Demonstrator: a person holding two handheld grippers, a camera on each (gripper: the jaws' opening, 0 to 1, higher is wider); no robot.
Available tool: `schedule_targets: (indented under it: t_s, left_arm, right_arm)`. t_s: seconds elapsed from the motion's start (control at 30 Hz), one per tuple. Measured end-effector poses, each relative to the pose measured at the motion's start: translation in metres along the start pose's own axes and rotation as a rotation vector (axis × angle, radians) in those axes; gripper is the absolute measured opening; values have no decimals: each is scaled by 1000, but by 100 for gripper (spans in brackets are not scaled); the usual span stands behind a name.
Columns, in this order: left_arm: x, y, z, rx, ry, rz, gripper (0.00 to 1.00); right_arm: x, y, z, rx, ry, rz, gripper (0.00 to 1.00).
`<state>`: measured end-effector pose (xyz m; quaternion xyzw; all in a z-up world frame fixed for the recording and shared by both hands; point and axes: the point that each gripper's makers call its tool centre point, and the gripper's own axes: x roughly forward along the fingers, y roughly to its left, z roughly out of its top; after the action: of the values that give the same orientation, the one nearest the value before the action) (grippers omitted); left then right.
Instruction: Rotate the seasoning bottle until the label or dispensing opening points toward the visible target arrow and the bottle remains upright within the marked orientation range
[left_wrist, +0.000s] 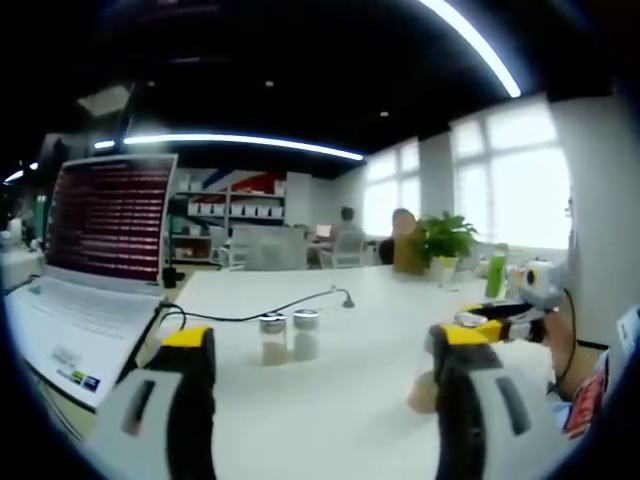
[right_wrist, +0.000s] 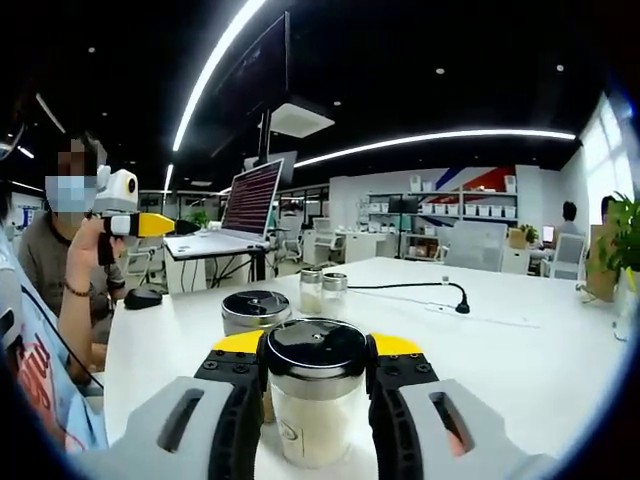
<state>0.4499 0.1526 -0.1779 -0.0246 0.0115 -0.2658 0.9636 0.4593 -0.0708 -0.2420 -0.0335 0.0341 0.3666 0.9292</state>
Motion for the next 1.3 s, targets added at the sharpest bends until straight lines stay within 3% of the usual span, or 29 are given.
schedule_targets:
  t_s: [0.23,0.3,0.33,0.4,0.97,1.3]
  left_arm:
    - [0,0,0,2,0,1,96]
    - [0,1,-1,0,5,0,96]
    - [1,1,-1,0,6,0,96]
    - [0,2,0,0,4,0,96]
    - [1,0,0,3,-3,1,95]
    - [1,-4,3,3,-16,-6,95]
  right_arm:
    - [0,0,-2,-23,-10,-6,39]
    - [0,-1,-3,9,3,-13,40]
    - [-1,-5,5,48,-41,-34,45]
    - [-4,-5,8,42,-44,-32,50]
    - [-30,-9,43,-46,-71,-52,55]
    - [-61,-31,52,-79,-71,-123,56]
